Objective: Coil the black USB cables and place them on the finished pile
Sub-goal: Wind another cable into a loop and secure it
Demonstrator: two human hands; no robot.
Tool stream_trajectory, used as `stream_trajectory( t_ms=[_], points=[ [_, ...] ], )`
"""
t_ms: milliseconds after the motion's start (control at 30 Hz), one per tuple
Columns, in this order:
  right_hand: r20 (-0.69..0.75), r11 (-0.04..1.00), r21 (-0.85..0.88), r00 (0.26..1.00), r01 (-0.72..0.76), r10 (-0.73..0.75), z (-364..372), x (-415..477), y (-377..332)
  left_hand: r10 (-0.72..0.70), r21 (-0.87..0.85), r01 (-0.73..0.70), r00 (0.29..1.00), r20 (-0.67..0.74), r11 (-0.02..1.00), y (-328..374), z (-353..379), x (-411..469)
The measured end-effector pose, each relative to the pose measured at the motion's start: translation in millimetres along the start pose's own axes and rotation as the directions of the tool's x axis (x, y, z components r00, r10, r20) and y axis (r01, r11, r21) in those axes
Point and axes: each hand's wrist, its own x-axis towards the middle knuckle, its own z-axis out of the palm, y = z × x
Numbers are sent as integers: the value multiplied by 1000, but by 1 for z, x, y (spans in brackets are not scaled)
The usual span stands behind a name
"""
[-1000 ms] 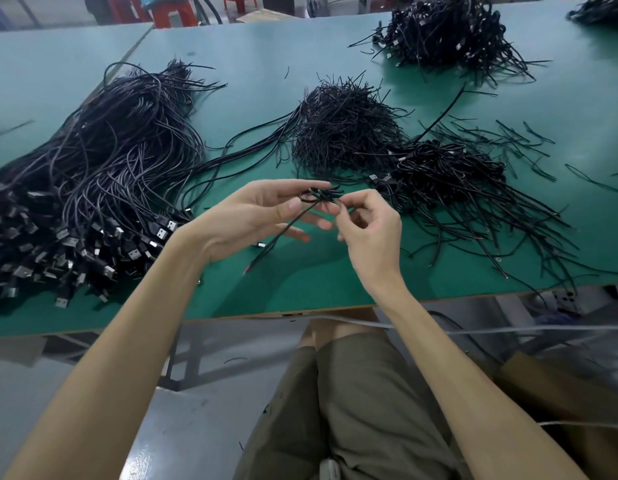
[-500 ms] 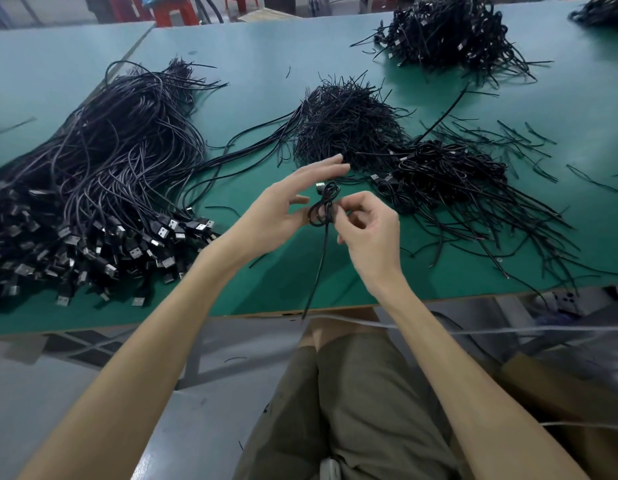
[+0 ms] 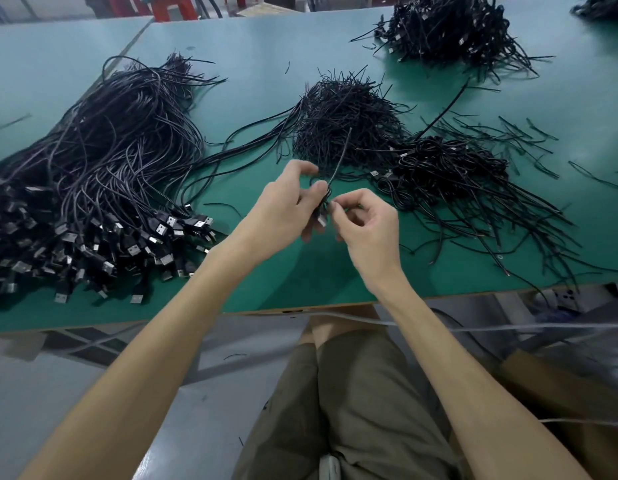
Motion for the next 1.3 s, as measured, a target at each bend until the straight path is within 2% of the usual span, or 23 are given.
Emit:
stream_trajectory(
  t_ms=[67,167,333,400,500,567,700,867,967,1033,1100,1200,1300],
  points=[
    [-5,1000,1,1000,6,-6,0,0,1,28,-72,-23,997,69,997,2,0,-1],
    [-10,1000,16,1000,8,-8,0,1,3,93,-48,-86,983,160,995,1,-6,-4],
    [-24,1000,31,1000,3,-3,0,1,4,114,-44,-106,959,260,993,-6,-16,-6],
    [-23,1000,21,1000,4,-4,0,1,5,122,24,-130,966,228,991,-8,-13,-5],
    [-16,1000,16,1000,3,-3,1,-1,6,167,157,-178,982,85,971,-7,-9,-5],
    [-16,1000,19,1000,5,-4,2,-1,4,199,176,-203,979,41,963,-6,-9,-3],
    [-8,1000,8,1000,9,-9,1,0,2,191,112,-201,977,91,973,-3,-10,-1],
    [-13,998,-37,999,45,-45,5,-1,0,214,355,-215,976,41,910,-1,-10,-2],
    [-41,994,-82,997,68,-71,5,-1,0,234,398,-215,972,0,892,3,-3,0],
    [-52,993,-98,996,71,-76,5,-1,0,178,328,-157,983,-35,931,4,-1,3],
    [-64,992,-107,995,65,-72,5,-1,1,99,186,-91,994,-36,978,6,0,4],
    [-87,995,-88,994,53,-61,3,-1,1,27,-72,-25,999,30,997,9,-3,4],
    [-67,996,-57,995,68,-71,1,-1,0,42,-149,-20,989,142,989,10,-14,3]
  ],
)
